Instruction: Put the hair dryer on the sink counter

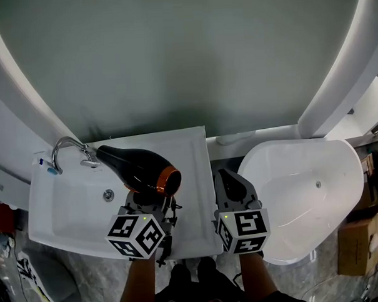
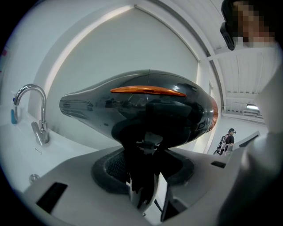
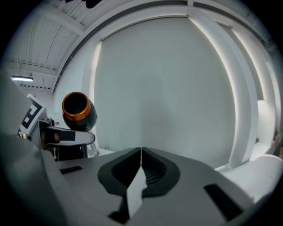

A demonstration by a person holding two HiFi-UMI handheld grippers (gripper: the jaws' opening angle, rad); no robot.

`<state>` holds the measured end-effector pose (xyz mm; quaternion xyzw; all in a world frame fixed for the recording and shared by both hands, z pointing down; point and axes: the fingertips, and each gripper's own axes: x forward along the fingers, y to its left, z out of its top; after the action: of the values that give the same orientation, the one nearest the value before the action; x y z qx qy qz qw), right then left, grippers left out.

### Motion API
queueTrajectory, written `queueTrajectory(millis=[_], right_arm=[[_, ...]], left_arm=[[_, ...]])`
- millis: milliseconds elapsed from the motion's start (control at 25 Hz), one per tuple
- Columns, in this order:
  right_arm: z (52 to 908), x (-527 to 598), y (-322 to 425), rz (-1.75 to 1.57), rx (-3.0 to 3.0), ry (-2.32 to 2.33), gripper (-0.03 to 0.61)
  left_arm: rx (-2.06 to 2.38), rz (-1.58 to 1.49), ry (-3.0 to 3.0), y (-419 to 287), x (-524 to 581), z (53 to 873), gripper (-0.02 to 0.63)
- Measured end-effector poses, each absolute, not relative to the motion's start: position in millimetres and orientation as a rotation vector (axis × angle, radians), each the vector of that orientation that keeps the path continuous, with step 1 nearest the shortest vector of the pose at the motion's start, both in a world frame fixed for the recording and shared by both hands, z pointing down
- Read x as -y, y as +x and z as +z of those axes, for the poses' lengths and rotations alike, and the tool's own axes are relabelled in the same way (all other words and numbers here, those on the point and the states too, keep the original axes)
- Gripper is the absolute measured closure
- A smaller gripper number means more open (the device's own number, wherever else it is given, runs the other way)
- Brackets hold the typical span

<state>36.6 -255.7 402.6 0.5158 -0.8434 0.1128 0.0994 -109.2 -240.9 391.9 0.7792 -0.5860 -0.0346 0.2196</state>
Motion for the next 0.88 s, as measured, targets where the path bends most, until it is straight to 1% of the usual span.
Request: queueTrajectory(millis=[360,880], right_arm=[[426.2,294.4,34.9,0.389,2.469,1.501,0.557],[475.0,320.1,16.9,0.528,2.412,1.401,0.557]], left_arm=[[1.602,-0.055,2.078,-110.9,278.0,427.4,0.437],[1.598,0.103,1.959,-114.8,315.0,486.8,0.437]])
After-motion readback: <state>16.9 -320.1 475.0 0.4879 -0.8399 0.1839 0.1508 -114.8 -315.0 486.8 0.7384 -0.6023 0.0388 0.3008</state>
